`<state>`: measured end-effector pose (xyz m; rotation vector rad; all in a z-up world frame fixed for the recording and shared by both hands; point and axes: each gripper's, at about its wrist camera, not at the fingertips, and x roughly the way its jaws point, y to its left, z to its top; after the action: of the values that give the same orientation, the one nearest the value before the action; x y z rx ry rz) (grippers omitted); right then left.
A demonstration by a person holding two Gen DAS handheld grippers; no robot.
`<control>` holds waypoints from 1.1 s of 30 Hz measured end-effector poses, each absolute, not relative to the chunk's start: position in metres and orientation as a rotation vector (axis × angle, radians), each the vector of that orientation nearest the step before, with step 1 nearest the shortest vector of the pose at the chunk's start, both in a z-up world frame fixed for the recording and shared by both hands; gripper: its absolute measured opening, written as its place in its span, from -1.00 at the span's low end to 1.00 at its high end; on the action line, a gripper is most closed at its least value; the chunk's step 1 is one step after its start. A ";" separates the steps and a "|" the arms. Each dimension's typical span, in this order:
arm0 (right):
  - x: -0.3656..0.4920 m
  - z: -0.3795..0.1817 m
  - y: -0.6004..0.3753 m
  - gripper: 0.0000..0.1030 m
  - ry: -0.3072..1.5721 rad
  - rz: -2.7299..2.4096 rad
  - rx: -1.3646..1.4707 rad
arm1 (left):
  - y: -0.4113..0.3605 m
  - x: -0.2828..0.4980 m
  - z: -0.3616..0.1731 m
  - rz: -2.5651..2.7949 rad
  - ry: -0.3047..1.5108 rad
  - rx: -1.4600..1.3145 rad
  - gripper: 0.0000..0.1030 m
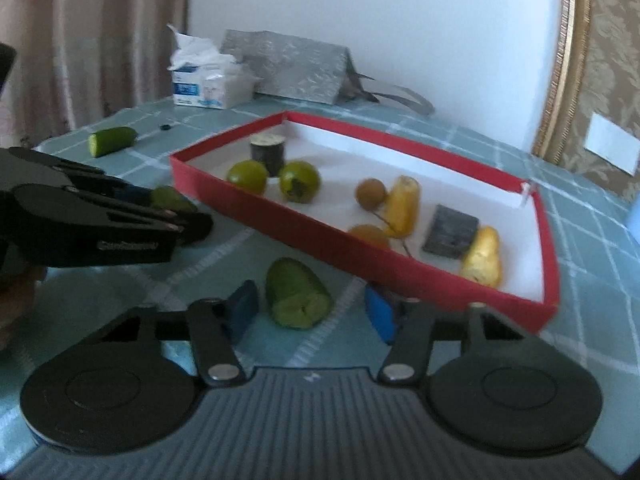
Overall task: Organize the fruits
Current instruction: 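Lift the cucumber chunk with the left gripper while the right gripper grasps another cucumber chunk, then lower the cucumber chunk into the tray and open the left gripper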
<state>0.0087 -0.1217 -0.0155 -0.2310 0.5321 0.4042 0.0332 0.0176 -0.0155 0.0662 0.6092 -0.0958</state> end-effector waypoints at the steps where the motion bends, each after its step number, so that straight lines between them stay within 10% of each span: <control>1: 0.009 -0.016 -0.120 -0.03 0.529 0.411 -0.241 | 0.017 0.033 -0.016 -0.095 0.608 0.071 -0.34; 8: 0.009 -0.015 -0.114 -0.37 0.520 0.421 -0.265 | 0.017 0.033 -0.016 -0.095 0.608 0.071 -0.33; 33: 0.002 -0.017 -0.136 -0.38 0.537 0.199 -0.198 | 0.016 0.032 -0.015 -0.091 0.602 0.077 -0.34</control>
<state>0.0017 -0.1365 -0.0170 -0.1978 0.5372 0.1995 0.0321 0.0164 -0.0152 0.0773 0.6024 -0.0910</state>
